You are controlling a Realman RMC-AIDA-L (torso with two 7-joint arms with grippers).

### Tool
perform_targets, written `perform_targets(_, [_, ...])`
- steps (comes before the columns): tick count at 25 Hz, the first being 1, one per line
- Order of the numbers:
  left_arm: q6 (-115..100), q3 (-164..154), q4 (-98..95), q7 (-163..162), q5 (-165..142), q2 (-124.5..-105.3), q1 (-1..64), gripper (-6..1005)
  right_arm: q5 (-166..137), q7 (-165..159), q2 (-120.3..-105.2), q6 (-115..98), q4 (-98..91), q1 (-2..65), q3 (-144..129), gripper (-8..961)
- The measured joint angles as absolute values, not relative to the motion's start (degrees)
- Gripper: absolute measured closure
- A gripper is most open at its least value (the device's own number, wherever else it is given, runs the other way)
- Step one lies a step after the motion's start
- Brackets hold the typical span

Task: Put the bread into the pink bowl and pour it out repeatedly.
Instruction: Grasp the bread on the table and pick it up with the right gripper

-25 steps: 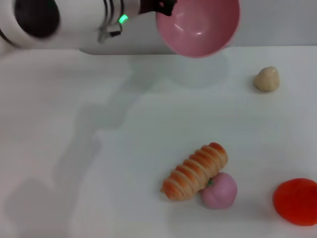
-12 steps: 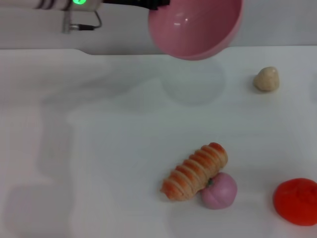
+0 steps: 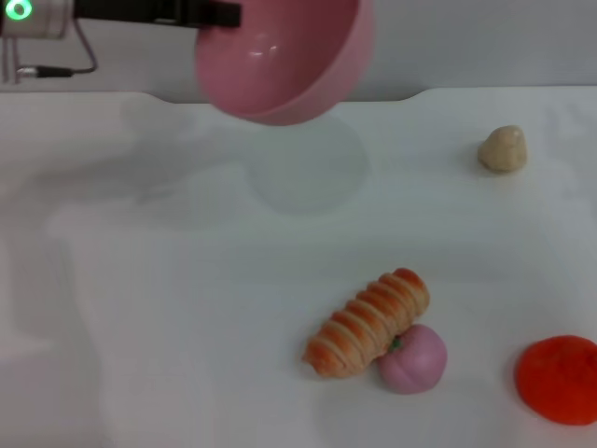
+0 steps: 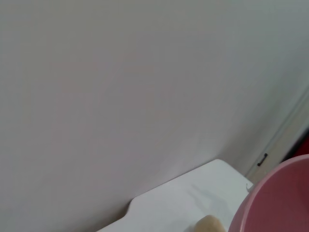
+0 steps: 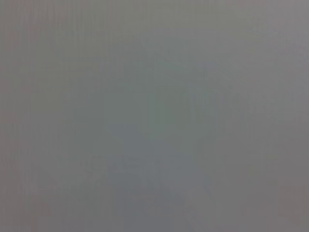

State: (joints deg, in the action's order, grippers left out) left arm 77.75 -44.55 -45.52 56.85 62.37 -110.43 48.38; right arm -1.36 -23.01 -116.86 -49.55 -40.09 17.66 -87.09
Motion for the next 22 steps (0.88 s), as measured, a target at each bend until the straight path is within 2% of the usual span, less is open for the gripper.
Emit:
perform_targets(4, [77.42, -44.45, -45.51, 56.81, 62.25, -109.92, 46.35, 965, -10.52, -29.54, -116.20, -35.35, -45.92, 19.71, -87.41, 608])
perform_targets(10, [75.95, -44.75, -45.43, 57.15, 59.60, -110.22, 45.59, 965, -27.21, -43.62, -115.79, -15.95, -54.64, 23.19, -90.62, 608])
perform_targets(16, [73.58, -44.70, -45.20, 58.24, 58.08, -110.40, 44.76, 965, -29.12, -47.42, -114.54, -4.06, -57.04, 26.98, -96.05, 608])
perform_targets(18, [73.13, -44.67, -45.16, 58.80, 58.05, -110.41, 44.58, 965, -26.40, -47.37, -113.95, -2.82, -55.85, 28.81, -96.99, 607])
perform_targets(19, [72.81, -44.65, -45.07, 59.05, 58.04, -110.41, 44.54, 965, -22.12, -47.33, -112.80, -3.00, -53.73, 30.64, -97.85, 607])
perform_targets(20, [72.50, -44.66, -44.96, 59.30, 58.03, -110.40, 44.53, 965, -22.12, -47.33, -112.80, -3.00, -53.73, 30.64, -97.85, 607])
perform_targets(22, [72.00, -44.65, -44.85, 59.75, 58.00, -110.36, 44.51, 965, -16.89, -47.28, -111.11, -3.48, -51.56, 32.38, -99.76, 607])
